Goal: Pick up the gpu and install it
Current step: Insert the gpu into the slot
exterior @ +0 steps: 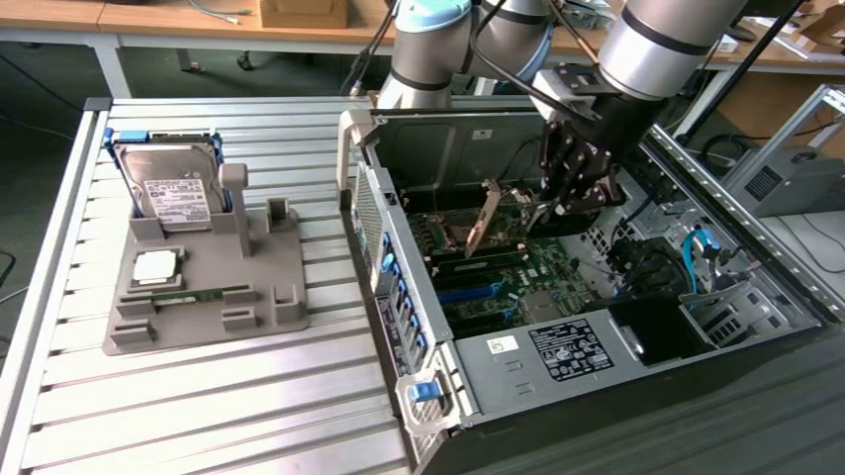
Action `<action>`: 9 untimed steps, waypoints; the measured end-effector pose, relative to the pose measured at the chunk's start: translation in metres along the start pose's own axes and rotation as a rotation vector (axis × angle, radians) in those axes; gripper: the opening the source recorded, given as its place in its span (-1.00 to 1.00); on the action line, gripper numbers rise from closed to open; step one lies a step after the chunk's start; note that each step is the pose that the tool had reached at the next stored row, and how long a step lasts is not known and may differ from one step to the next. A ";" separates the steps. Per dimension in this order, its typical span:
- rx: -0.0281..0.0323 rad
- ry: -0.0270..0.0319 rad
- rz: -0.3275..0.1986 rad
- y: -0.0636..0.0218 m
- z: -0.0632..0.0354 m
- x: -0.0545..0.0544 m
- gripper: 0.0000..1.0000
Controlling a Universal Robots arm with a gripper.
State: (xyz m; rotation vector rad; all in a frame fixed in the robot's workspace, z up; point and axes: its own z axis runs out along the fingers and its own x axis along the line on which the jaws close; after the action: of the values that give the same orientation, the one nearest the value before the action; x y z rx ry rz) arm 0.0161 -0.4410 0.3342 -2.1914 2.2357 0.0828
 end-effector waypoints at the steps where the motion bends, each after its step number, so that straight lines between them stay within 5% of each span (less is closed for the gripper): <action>1: 0.0000 0.0001 0.000 0.0001 0.0003 0.000 -0.46; 9: 0.0001 0.0001 0.004 0.0002 0.0011 0.000 -0.46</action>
State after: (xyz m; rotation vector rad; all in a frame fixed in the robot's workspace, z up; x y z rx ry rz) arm 0.0159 -0.4412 0.3331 -2.1872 2.2401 0.0827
